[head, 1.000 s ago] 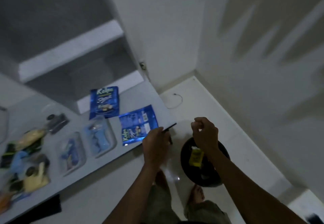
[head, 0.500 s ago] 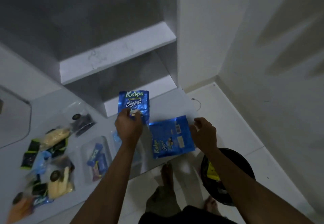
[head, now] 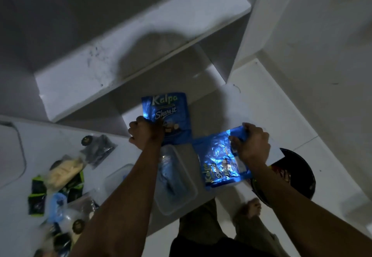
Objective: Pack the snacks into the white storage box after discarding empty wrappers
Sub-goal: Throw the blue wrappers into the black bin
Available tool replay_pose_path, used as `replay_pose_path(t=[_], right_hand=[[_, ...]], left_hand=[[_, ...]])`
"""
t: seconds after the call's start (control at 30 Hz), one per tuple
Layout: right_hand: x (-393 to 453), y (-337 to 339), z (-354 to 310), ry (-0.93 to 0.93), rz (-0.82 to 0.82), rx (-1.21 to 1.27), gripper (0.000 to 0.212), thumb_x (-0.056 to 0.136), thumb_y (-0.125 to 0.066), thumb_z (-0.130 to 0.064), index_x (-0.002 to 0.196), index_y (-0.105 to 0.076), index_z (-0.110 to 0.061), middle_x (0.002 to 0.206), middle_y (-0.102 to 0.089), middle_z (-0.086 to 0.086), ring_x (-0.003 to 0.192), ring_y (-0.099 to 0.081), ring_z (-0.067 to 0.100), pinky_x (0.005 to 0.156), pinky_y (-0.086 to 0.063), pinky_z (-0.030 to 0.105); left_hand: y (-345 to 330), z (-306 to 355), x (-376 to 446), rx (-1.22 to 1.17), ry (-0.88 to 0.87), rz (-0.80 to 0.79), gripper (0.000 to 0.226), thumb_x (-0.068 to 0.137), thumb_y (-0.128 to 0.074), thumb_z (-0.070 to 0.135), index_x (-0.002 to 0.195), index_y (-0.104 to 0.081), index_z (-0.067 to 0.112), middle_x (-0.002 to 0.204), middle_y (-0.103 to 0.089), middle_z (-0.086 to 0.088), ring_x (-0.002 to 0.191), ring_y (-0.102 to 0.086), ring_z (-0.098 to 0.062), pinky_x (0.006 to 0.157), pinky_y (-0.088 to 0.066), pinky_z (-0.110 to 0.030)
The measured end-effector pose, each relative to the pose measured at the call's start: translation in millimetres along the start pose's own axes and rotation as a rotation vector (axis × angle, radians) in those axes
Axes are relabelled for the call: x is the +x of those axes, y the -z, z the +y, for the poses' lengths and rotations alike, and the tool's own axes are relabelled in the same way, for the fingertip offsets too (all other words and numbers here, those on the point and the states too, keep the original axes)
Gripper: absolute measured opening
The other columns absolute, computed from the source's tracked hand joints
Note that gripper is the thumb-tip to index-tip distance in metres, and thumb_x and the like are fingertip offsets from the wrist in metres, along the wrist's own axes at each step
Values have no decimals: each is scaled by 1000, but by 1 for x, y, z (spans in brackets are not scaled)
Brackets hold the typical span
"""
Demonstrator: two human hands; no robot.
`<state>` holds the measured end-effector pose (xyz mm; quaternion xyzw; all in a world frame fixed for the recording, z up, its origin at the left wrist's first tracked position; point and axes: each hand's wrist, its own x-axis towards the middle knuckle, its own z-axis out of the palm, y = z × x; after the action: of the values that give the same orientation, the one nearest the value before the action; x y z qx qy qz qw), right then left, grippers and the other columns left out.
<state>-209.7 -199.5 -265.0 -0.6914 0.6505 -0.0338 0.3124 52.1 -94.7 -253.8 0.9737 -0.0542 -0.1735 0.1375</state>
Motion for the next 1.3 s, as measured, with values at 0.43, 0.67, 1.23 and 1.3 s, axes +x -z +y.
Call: replay_pose_path(t=[0.43,0.67,1.23,1.3], right_hand=[[0,-6,0,-28,71,84,30,78,-76,-28,106,-70,-16,98,-70,15,100,-59,38,82,-50,45],[-8,44,6,44,157,317,31,93,-64,-30,77,-64,-4,68,-63,12,70,-60,33,59,-27,30],[-56,239,215,11,560,451,26,94,-62,-32,89,-71,-7,82,-60,1,71,-56,16,61,-28,20],[-64,240,249,-40,545,422,27,96,-59,-32,85,-70,-9,80,-60,2,70,-56,18,60,-28,21]], left_hand=[[-4,1,17,-34,15,-33,66,73,-77,49,124,-53,15,129,-48,-14,125,-40,-36,101,-37,-51],[18,19,-12,-310,-56,41,23,85,-69,30,104,-72,16,106,-72,-11,102,-65,-32,89,-53,-44],[-33,87,-331,-661,-500,58,20,85,-70,21,94,-74,4,84,-73,-14,73,-64,-19,67,-45,-24],[-60,89,-366,-576,-466,-15,21,87,-69,20,97,-75,3,88,-74,-14,76,-66,-23,70,-44,-24]])
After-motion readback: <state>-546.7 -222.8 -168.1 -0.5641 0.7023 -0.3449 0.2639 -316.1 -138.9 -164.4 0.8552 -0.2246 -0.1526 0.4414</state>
